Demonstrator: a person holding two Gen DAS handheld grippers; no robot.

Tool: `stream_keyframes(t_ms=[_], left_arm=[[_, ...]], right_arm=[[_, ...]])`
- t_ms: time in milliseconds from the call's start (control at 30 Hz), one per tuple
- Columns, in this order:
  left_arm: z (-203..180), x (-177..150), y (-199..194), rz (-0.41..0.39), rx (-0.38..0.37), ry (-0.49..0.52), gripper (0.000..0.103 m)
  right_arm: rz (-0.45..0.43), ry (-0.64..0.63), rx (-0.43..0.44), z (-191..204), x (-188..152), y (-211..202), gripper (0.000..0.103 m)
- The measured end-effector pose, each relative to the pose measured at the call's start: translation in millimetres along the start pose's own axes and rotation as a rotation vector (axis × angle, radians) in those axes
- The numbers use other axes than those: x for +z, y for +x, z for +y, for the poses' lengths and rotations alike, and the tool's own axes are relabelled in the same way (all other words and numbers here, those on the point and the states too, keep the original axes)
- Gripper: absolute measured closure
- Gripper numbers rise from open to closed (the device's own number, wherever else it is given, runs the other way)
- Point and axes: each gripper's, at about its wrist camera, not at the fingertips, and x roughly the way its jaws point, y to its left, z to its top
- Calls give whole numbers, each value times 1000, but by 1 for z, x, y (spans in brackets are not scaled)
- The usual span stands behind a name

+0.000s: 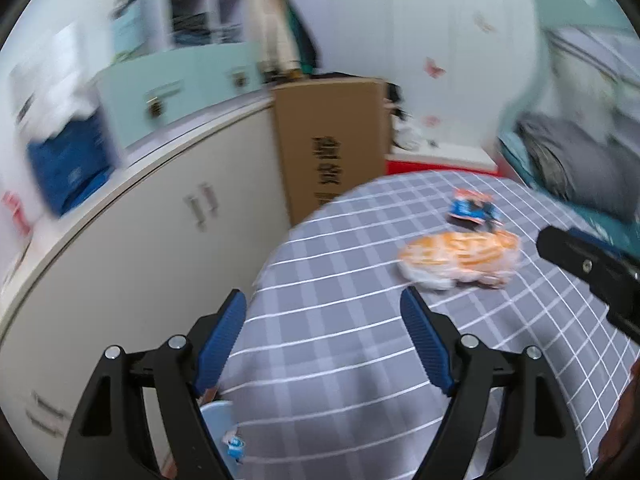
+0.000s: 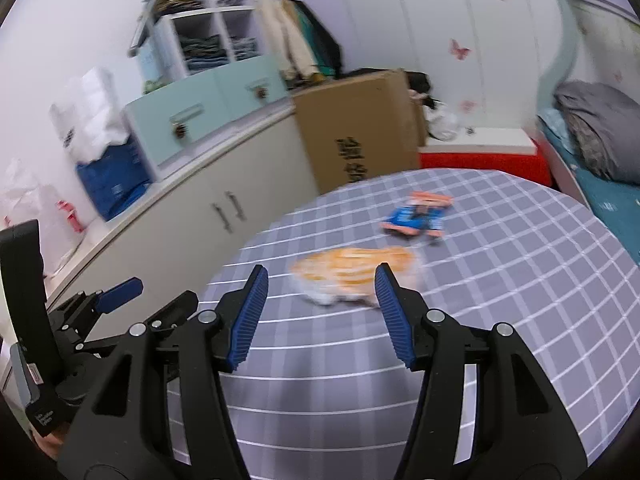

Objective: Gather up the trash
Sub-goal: 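Swing both open tools back over the table toward the white-orange bag, then close the left tool on the white-and-orange bread bag and lift it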

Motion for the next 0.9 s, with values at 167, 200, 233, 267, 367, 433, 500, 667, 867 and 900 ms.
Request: stream_keyframes(t_ms=[167,200,233,267,367,433,500,667,867,900], left_arm=[[-46,8,28,41,-77,126,25],[-53,9,33,47,-87,141,25],[-59,11,37,54,-96,154,25],[-67,12,44,64,-106,172,25],[-81,16,57,89,-109,209,25],[-88,18,68,105,-119,233,25],[-94,21,76,114,-123,250,25],[-108,31,99,138,-121,314,25],[-120,37,123,197,-180,346,25],[-121,37,125,199,-185,345,25]], right_arm=[[11,36,-57,-45,0,0,47],[17,42,-66,-54,0,1,46],[21,45,-70,-58,-1,1,46],[26,49,-78,-66,-2,3,46],[38,59,-93,-80,-3,9,42],[48,68,-98,-89,-3,13,42],[60,75,-100,-96,-4,17,41],[81,86,-108,-111,-1,29,40],[105,81,-117,-121,6,38,36],[107,80,-120,-122,7,39,36]])
